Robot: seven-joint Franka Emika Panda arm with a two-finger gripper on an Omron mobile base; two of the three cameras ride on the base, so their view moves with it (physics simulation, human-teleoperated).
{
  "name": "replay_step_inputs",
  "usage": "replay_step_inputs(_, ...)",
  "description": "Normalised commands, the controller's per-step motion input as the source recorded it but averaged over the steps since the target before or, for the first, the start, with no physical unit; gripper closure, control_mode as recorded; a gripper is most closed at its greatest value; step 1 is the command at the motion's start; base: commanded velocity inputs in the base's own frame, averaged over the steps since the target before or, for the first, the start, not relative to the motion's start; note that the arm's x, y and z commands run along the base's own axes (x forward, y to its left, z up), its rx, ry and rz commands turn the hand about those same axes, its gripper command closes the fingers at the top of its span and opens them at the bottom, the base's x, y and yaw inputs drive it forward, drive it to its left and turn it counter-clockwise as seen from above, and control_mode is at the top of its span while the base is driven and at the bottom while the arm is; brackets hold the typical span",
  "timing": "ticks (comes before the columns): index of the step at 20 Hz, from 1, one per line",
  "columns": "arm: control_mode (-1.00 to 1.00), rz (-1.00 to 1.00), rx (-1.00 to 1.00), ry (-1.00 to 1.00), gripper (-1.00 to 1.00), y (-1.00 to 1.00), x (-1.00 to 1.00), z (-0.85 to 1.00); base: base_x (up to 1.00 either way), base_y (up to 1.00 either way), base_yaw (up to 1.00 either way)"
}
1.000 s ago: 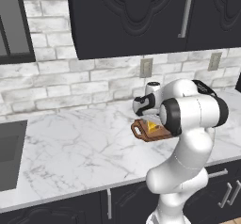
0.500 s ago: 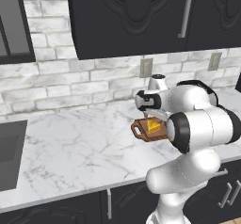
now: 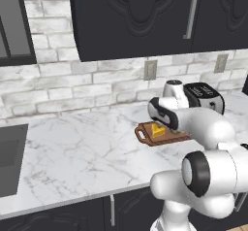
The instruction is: Retrieve the reheated potato from the microwave, then place the potato, cheese, and condiment on the cutting board.
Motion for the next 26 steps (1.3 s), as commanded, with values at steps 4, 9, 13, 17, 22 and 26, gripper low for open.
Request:
replay_step_inputs(4, -1.00, 0.00, 0.00, -0.03, -1.00, -0.38, -1.00, 0.34, 0.00, 0.00, 0.00)
replay_step_inputs(9, -1.00, 0.00, 0.00, -0.01, -1.00, -0.48, -0.77, 0.62, 0.00, 0.00, 0.00)
replay_step_inputs(13, -1.00, -0.04, -0.04, 0.00, -1.00, -0.55, -0.28, 0.58, 0.00, 0.00, 0.00)
replay_step_inputs(17, -1.00, -0.06, -0.07, 0.00, -1.00, -0.46, 0.00, 0.42, 0.00, 0.00, 0.00)
replay_step_inputs(22, -1.00, -0.01, -0.04, 0.00, -1.00, -0.39, 0.00, 0.29, 0.00, 0.00, 0.00)
replay_step_inputs(26, -1.00, 0.00, -0.03, 0.00, -1.00, -0.51, 0.00, 0.03, 0.00, 0.00, 0.00)
